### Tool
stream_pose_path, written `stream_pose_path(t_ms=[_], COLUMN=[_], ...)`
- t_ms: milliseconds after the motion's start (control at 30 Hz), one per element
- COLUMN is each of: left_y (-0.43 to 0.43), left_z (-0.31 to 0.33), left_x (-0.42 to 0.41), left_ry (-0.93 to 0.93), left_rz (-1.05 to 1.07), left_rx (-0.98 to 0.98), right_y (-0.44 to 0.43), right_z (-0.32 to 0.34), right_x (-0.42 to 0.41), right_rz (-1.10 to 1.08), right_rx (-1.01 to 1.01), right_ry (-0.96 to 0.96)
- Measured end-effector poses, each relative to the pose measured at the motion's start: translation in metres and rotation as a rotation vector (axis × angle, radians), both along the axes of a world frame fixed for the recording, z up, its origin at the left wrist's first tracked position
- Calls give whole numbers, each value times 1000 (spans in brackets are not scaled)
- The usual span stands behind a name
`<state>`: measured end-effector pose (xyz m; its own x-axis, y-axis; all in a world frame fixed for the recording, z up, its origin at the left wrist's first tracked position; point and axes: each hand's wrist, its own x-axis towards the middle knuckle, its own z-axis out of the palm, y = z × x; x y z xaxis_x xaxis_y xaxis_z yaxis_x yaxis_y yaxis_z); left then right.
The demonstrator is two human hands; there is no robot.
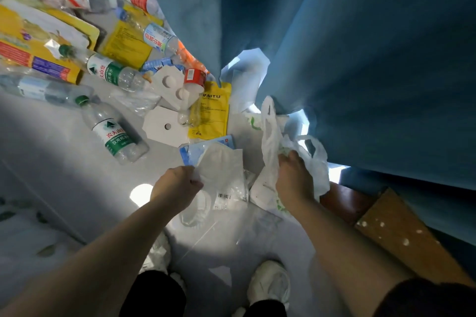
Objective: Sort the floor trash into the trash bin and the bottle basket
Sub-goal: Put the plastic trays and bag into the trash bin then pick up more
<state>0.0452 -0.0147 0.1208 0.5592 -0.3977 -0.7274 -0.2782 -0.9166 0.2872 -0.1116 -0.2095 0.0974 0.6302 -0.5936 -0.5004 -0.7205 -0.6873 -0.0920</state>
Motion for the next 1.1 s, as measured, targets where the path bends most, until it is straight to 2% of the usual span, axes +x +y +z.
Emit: stream_pose_path(t_ms=[167, 367, 533, 700, 867, 1100], left_y=[-18, -35, -49, -69, -88, -114], left_z=[118, 265, 341, 373, 379, 359], left_x=[5, 14, -9, -66, -154, -322], left_ry=[5, 4, 42, 90, 117, 196], left_rz=[-5, -55, -234, -402, -515, -693], left_rx=[-67, -163, -193, -212, -261, -239], right_y=[-5, 27, 50, 61, 71, 105], right_z=[123, 273, 353, 398, 407, 391], right_x=[6, -6, -40, -104, -193, -379], right_rz=[159, -8, -147, -414, -770, -1129], right_rx=[-81, -13, -66, -69, -1, 53], right_ry=[51, -48, -59, -107, -164, -147])
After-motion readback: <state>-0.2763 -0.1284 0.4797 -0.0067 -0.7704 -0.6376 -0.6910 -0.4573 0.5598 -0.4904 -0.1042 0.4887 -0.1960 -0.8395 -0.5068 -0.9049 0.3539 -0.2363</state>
